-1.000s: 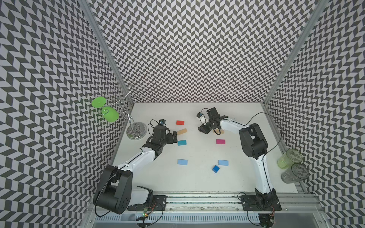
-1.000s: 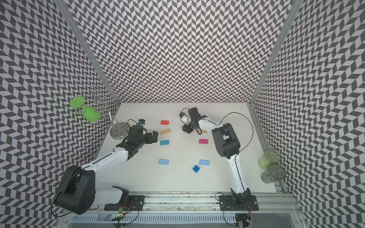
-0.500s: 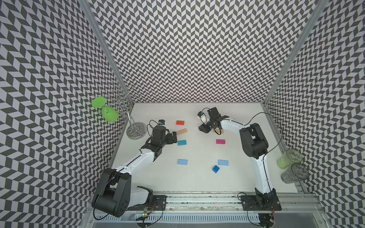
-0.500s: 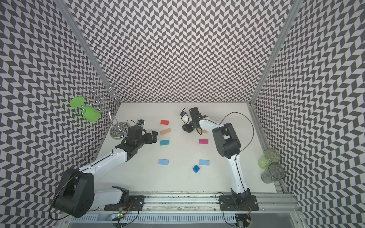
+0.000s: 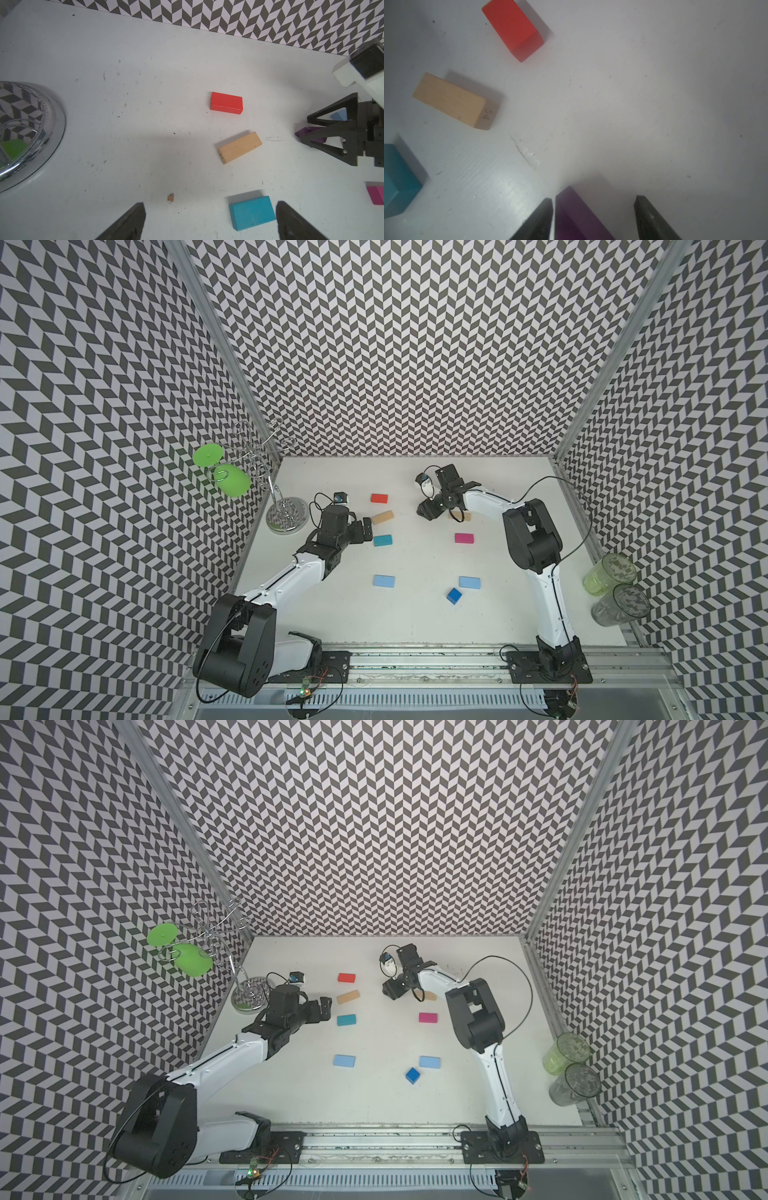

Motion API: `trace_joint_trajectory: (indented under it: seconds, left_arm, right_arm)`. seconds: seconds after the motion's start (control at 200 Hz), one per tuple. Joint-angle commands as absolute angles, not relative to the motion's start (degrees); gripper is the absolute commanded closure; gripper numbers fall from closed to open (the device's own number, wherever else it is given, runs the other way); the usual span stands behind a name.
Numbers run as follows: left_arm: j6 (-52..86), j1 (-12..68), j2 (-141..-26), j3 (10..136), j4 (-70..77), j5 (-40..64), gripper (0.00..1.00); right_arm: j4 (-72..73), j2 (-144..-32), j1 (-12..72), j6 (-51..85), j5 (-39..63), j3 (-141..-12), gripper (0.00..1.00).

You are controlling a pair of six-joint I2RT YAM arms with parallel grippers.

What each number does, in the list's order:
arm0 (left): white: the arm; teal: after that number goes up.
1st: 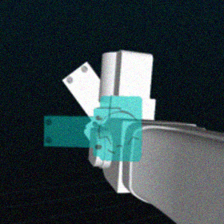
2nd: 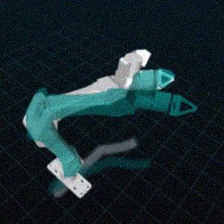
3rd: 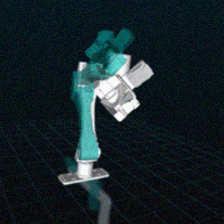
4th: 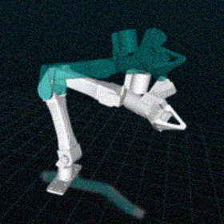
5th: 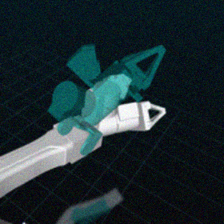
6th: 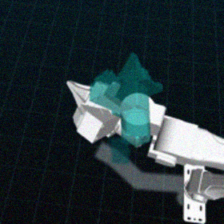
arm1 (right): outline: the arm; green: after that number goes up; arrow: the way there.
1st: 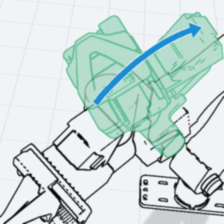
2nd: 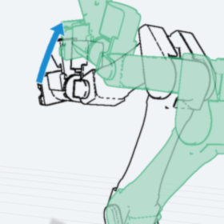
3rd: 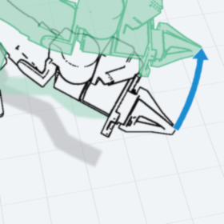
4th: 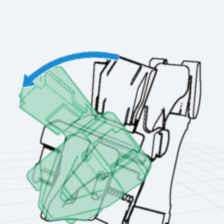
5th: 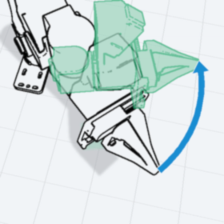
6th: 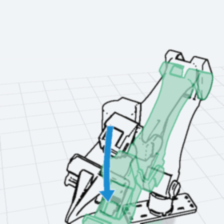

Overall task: Assemble a heart with building blocks
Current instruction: Move the building block to the center of the board.

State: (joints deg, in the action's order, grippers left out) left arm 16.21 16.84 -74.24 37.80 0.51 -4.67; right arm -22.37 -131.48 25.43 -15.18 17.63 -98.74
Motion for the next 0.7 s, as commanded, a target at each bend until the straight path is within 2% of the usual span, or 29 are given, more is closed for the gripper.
trace_joint_trajectory:
  seconds: [0.0, 0.065, 0.085, 0.095, 0.416, 0.696]
  left_arm:
    - [16.6, 16.61, -74.0, 36.83, 0.97, -4.53, 0.01]
    - [16.59, 16.61, -74.01, 36.81, 0.94, -4.49, 0.01]
    - [16.54, 16.53, -74.13, 36.82, 1.03, -4.48, 0.01]
    - [16.55, 16.59, -74.1, 36.83, 1.05, -4.48, 0.01]
    - [14.51, 16.52, -77.0, 39.29, 1.1, -4.39, 0.01]
    - [9.85, 16.0, -94.23, 57.05, -2.93, -1.42, 0.01]
  right_arm:
    - [-23.29, -132.98, 25.05, -14.25, 17.49, -99.67, 0.19]
    - [-23.24, -132.89, 24.91, -14.02, 17.76, -99.69, 0.1]
    - [-23.07, -132.81, 24.88, -13.99, 17.84, -99.67, 0.01]
    - [-23.06, -132.74, 24.87, -13.98, 17.91, -99.62, 0.0]
    - [-18.59, -124.87, 23.47, -10.47, 19.44, -97.65, 0.01]
    - [-18.49, -118.57, 17.93, -8.04, 10.06, -93.99, 0.01]
